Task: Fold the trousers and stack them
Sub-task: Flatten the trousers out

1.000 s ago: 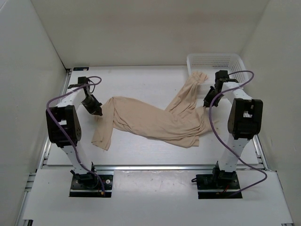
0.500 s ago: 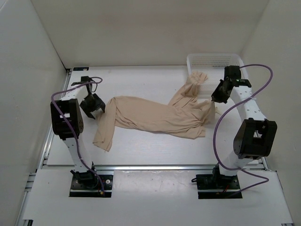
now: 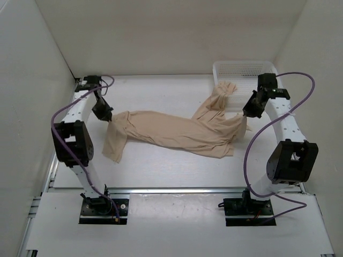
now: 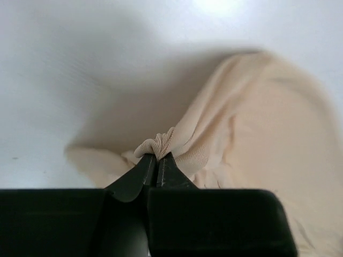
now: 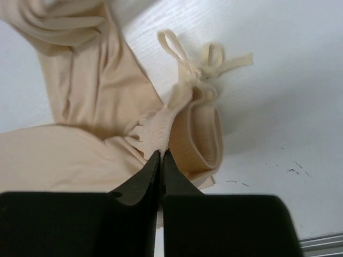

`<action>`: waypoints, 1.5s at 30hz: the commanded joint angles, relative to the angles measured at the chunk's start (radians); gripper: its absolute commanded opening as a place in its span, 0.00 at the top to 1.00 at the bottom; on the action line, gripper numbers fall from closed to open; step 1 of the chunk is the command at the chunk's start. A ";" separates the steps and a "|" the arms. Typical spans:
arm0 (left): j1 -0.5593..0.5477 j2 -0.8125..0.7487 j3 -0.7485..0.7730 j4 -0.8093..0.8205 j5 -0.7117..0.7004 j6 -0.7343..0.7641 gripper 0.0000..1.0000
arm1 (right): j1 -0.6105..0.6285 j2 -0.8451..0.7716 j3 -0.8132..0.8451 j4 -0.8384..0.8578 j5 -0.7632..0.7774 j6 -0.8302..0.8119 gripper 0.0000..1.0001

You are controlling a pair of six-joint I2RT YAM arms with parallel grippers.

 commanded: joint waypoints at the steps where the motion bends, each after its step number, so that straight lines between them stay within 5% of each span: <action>1: 0.013 -0.240 0.174 -0.072 -0.067 -0.002 0.90 | -0.004 -0.066 0.177 -0.030 0.012 -0.006 1.00; 9: 0.115 -0.431 0.580 -0.186 0.000 -0.063 0.90 | -0.004 -0.130 0.568 -0.144 -0.077 -0.012 1.00; 20: 0.144 -0.689 0.909 -0.223 0.007 -0.114 0.90 | -0.004 -0.341 1.022 -0.313 -0.154 -0.104 1.00; 28: 0.144 -0.752 1.044 -0.249 0.016 -0.094 0.90 | -0.004 -0.417 1.127 -0.337 -0.195 -0.104 1.00; 33: 0.144 -0.761 1.049 -0.217 0.040 -0.094 0.90 | -0.004 -0.437 1.074 -0.347 -0.146 -0.095 1.00; 36: 0.144 -0.751 0.864 -0.133 0.152 -0.063 0.90 | -0.004 -0.460 0.974 -0.356 -0.068 -0.095 1.00; 41: 0.126 -0.615 0.607 -0.056 0.382 0.027 0.90 | -0.004 -0.519 0.592 -0.299 0.107 -0.095 1.00; 45: -0.003 -0.444 0.533 -0.001 0.263 0.066 0.90 | -0.004 -0.534 0.269 -0.141 0.136 -0.046 1.00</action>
